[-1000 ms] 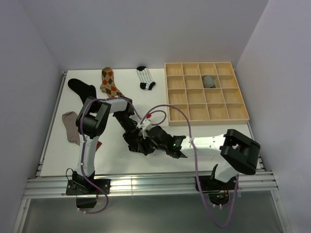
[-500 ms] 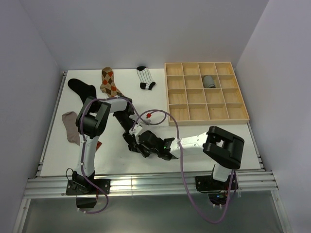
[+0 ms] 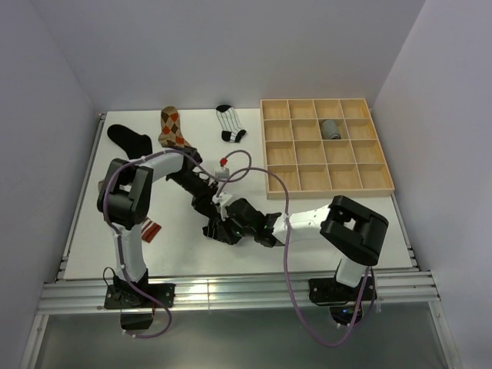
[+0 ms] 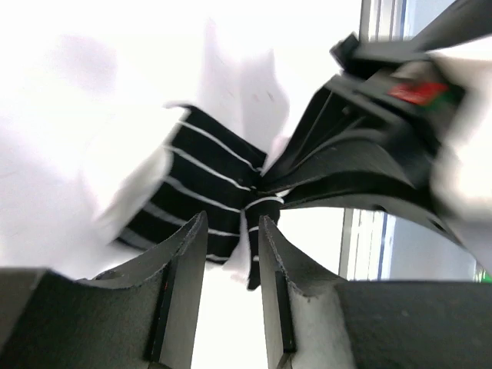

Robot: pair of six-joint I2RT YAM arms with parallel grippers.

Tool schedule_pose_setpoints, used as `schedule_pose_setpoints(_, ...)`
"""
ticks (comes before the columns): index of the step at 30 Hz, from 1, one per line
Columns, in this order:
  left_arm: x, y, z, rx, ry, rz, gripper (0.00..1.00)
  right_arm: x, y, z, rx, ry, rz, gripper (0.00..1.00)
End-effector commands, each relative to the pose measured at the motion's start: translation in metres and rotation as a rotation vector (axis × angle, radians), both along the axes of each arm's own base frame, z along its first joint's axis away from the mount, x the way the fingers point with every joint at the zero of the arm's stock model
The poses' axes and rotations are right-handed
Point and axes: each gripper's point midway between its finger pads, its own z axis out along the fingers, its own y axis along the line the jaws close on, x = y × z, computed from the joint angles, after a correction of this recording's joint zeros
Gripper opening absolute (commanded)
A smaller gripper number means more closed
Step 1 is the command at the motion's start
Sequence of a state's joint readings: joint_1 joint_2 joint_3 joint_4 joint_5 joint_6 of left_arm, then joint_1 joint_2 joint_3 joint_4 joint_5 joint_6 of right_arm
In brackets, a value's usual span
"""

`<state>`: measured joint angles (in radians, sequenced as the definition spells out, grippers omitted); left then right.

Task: Roll the socks
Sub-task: Roll the sock at the center of the board.

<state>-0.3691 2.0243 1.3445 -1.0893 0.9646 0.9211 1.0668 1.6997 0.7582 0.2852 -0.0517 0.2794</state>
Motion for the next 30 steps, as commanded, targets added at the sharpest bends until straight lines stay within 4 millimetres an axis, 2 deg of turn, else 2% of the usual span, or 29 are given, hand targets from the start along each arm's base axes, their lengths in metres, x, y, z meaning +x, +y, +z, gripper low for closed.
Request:
schedule_pose_setpoints(1,0.037,-0.003,0.039,-0.150,-0.077,0.149,0.38,-0.004,-0.011,-0.012,0.034,0.102,-0.005,0.11)
schedule_pose_setpoints(4,0.043,0.009,0.051,-0.166,-0.093,0.239,0.37,-0.006,-0.013,-0.014,0.068,0.190,0.014,0.11)
schedule_pose_setpoints(5,0.059,0.010,0.054,-0.193,-0.180,0.264,0.37,0.002,-0.018,-0.014,0.075,0.209,-0.003,0.11)
schedule_pose_setpoints(7,0.058,0.019,0.051,-0.171,-0.218,0.317,0.37,0.000,-0.018,-0.017,0.077,0.277,0.017,0.11)
schedule_pose_setpoints(8,0.071,0.022,0.064,-0.188,-0.337,0.336,0.38,0.008,-0.022,-0.018,0.077,0.299,-0.004,0.11)
schedule_pose_setpoints(9,0.077,0.027,0.064,-0.158,-0.393,0.364,0.39,0.009,-0.022,-0.021,0.060,0.337,0.003,0.11)
schedule_pose_setpoints(10,0.071,0.030,0.058,-0.143,-0.410,0.373,0.41,0.006,-0.021,-0.020,0.069,0.381,0.031,0.11)
schedule_pose_setpoints(11,0.071,0.033,0.069,-0.145,-0.472,0.378,0.42,0.007,-0.021,-0.020,0.070,0.407,0.037,0.11)
schedule_pose_setpoints(12,0.082,0.038,0.069,-0.109,-0.551,0.401,0.45,0.015,-0.022,-0.021,0.058,0.442,0.026,0.11)
schedule_pose_setpoints(13,0.078,0.041,0.063,-0.089,-0.578,0.393,0.46,0.015,-0.022,-0.020,0.061,0.469,0.036,0.11)
schedule_pose_setpoints(14,0.076,0.040,0.067,-0.081,-0.625,0.380,0.48,0.015,-0.013,-0.009,0.101,0.512,0.090,0.11)
schedule_pose_setpoints(15,0.079,0.041,0.067,-0.068,-0.676,0.377,0.49,0.016,-0.020,-0.018,0.076,0.567,0.076,0.11)
schedule_pose_setpoints(16,0.076,0.046,0.056,-0.022,-0.710,0.364,0.50,0.020,-0.019,-0.017,0.082,0.578,0.081,0.11)
schedule_pose_setpoints(17,0.071,0.041,0.059,-0.021,-0.756,0.334,0.50,0.022,-0.014,-0.011,0.091,0.609,0.096,0.12)
schedule_pose_setpoints(18,0.067,0.040,0.057,-0.012,-0.785,0.317,0.51,0.020,-0.022,-0.020,0.069,0.671,0.089,0.12)
schedule_pose_setpoints(22,0.050,0.032,0.038,0.050,-0.955,0.219,0.53,0.032,-0.025,-0.013,0.107,0.748,0.083,0.12)
schedule_pose_setpoints(25,0.035,0.024,0.028,0.051,-0.988,0.158,0.55,0.041,-0.030,-0.010,0.109,0.772,0.063,0.12)
schedule_pose_setpoints(30,0.025,0.016,0.021,0.042,-1.052,0.094,0.56,0.050,-0.033,-0.006,0.116,0.803,0.039,0.12)
